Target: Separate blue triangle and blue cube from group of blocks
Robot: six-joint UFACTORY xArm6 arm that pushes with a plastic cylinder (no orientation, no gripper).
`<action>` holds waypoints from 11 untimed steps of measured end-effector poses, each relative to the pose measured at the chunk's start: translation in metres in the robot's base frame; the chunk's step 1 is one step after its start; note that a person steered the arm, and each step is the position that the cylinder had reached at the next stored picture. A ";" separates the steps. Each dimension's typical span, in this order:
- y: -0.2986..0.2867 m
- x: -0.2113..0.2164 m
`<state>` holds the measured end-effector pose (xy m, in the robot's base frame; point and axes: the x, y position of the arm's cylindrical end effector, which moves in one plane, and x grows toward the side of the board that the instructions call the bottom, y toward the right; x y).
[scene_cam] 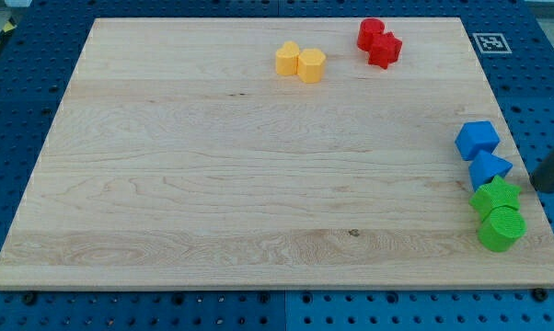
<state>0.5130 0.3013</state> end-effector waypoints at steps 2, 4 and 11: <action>-0.065 0.000; -0.065 0.008; -0.053 -0.036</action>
